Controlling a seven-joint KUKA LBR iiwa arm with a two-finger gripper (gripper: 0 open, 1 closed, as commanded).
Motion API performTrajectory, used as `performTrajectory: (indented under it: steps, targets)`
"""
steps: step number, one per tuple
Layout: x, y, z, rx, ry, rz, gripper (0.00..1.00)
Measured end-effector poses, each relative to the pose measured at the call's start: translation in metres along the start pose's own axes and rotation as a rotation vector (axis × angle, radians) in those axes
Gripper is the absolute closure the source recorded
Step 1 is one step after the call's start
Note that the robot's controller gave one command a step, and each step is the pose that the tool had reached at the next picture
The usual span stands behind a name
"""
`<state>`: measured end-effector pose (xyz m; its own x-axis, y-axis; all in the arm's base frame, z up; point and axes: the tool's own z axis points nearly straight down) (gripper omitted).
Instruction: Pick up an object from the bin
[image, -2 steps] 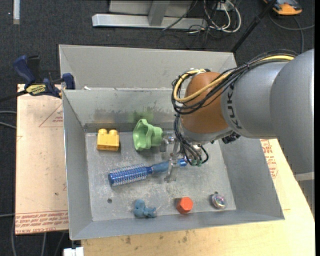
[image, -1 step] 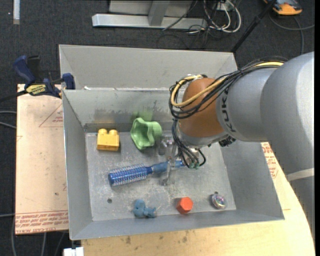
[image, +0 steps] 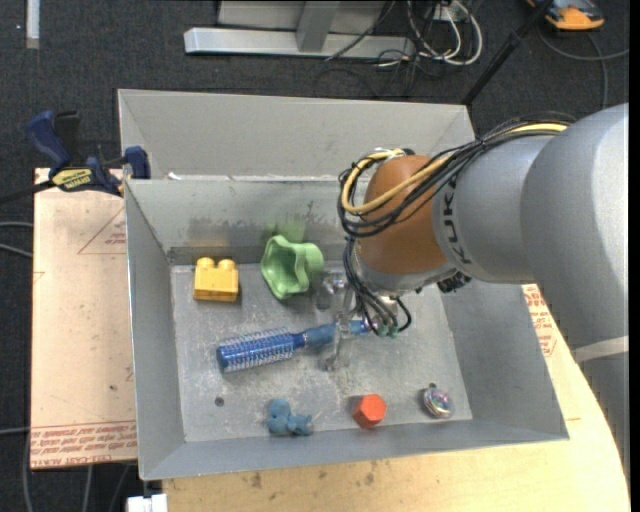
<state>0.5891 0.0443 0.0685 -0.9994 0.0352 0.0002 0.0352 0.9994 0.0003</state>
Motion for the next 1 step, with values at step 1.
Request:
performTrajectory:
  steps: [1]
  targets:
    - [-0.0005,0.0001,-0.0007,0.0,-0.002,-0.001,1.0]
